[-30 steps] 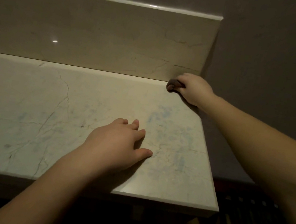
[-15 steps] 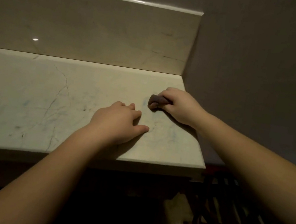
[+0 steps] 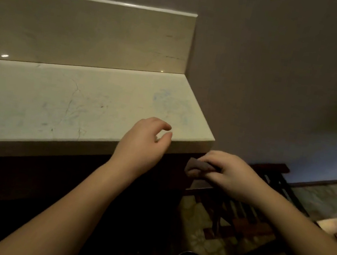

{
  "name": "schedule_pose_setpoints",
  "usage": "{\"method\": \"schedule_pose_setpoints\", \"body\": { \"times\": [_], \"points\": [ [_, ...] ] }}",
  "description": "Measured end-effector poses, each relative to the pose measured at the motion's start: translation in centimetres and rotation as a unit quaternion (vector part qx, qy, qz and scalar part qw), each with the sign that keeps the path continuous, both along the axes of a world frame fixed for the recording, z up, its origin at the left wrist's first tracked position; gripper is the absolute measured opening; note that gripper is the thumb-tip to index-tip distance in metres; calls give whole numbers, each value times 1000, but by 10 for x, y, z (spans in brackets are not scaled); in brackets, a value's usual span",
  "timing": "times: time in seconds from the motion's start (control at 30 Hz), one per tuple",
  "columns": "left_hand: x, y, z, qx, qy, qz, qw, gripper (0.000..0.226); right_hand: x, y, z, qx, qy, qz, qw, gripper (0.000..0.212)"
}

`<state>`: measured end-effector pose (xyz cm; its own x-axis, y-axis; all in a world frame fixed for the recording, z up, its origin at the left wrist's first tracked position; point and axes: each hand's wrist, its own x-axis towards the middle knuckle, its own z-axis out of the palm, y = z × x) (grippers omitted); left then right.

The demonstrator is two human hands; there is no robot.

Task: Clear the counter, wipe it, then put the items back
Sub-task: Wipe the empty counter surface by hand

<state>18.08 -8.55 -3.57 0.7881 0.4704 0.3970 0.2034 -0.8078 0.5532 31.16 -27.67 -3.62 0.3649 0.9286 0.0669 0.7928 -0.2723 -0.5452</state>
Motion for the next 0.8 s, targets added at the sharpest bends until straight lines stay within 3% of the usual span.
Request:
{"method": "schedule_pose_setpoints", "body": {
  "times": [0.1, 0.27, 0.5, 0.63, 0.8],
  "points": [
    [-27, -41, -10, -65, -51, -71, 994, 18, -31, -27, -16, 110, 153, -143, 972, 22],
    [-49, -96, -34, -152, -11, -152, 977, 27, -68, -43, -48, 149, 294, -253, 910, 15],
    [-49, -135, -63, -192, 60, -206, 958, 70, -84, -68, -70, 142, 394, -289, 861, 19],
    [-35, -148, -72, -186, 78, -219, 955, 78, -80, -89, -78, 173, 492, -286, 804, 27],
    [-9, -184, -85, -183, 90, -247, 947, 70, -66, -131, -90, 174, 479, -268, 817, 44]
  ]
}}
